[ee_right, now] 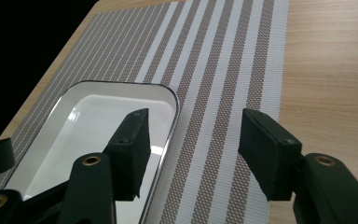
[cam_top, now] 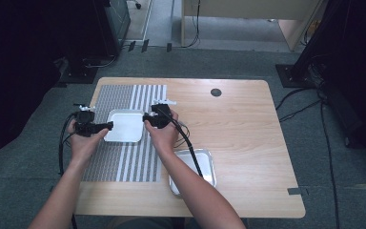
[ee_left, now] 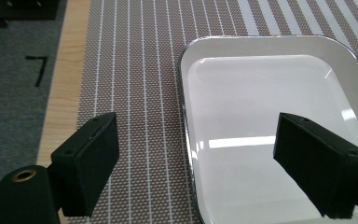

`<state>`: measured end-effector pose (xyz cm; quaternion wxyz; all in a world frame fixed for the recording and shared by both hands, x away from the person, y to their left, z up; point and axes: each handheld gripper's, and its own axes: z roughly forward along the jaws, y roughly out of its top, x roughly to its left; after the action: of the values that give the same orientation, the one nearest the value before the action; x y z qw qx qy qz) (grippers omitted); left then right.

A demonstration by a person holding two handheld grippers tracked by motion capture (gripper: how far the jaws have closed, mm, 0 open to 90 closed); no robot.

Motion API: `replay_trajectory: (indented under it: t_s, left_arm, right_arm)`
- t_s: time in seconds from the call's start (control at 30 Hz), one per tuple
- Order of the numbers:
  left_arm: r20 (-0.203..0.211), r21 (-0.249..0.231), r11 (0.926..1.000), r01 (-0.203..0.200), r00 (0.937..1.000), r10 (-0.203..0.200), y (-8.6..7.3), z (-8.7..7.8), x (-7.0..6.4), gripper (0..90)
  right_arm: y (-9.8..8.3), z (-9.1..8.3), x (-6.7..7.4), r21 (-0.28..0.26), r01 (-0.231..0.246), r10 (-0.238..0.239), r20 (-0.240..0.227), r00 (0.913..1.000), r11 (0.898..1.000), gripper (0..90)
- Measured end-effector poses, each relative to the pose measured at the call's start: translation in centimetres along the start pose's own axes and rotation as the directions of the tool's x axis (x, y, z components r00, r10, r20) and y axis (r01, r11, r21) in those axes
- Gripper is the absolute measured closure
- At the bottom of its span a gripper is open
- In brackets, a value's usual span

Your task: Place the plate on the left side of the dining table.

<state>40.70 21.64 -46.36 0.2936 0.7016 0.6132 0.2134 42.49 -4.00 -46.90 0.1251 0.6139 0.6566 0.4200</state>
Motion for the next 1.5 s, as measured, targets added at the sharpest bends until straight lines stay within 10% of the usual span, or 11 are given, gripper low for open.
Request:
replay_trajectory:
  t_s: [0.23, 1.5]
  left_arm:
    - [0.024, -0.016, 0.9999, -0.004, 0.9997, 0.004, -0.8, -1.1, -0.8, 13.4]
    - [0.153, -0.135, 0.9909, 0.007, 0.9881, 0.014, -5.6, -6.6, -5.2, 11.4]
  right_arm:
    - [0.1, -2.4, -1.5, 0.01, 0.069, -0.069, -0.009, 0.9976, 0.998, 28.6]
    - [-2.8, -13.2, -9.3, -0.097, 0.18, -0.176, 0.052, 0.983, 0.979, 26.8]
